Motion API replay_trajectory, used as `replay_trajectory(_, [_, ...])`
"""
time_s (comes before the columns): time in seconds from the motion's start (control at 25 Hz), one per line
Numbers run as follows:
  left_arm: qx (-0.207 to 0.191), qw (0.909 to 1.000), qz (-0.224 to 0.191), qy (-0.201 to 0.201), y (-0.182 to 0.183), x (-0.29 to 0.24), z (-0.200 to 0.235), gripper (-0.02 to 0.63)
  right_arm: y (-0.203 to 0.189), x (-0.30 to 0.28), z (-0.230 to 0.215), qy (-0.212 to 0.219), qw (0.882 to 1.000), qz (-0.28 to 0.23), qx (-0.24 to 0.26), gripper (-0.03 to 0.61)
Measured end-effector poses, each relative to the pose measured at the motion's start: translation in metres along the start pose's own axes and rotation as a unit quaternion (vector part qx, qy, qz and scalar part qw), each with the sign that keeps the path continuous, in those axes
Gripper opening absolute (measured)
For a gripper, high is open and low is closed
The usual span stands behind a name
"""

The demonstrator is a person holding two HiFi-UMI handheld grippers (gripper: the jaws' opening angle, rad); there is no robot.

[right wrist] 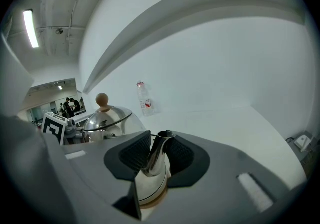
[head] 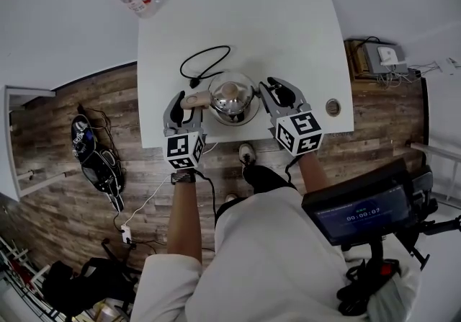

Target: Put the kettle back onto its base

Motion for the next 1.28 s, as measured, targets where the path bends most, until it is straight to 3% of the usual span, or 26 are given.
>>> replay_trajectory(0.4, [0.01, 0.9998, 0.013, 0.007, -0.009, 0.005, -0.004, 0.172, -0.013, 0.006, -0.001, -0.009, 1.0, 0.018, -0.007, 0.098])
replay_trajectory(0.84, [0.049, 0.9981, 0.034, 0.02, -0.03, 0.017, -0.004, 0.186, -0.031, 0.014, -0.005, -0.019, 0.999, 0.03, -0.02, 0.119])
replay_trajectory(1.28, [0.045, 0.998, 0.044, 0.008, -0.036, 0.047, -0.012, 0.184, -0.043, 0.044, -0.011, -0.074, 0.996, 0.021, -0.036, 0.125])
Point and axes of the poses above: the fingertips, and each gripper's own axes: x backward along the fingers, z to its left, y out of its top, the point moved 3 cm from there along x, backward along the fingers, and after that the axes turned 6 degrees about -x, right-handed, at the moved point
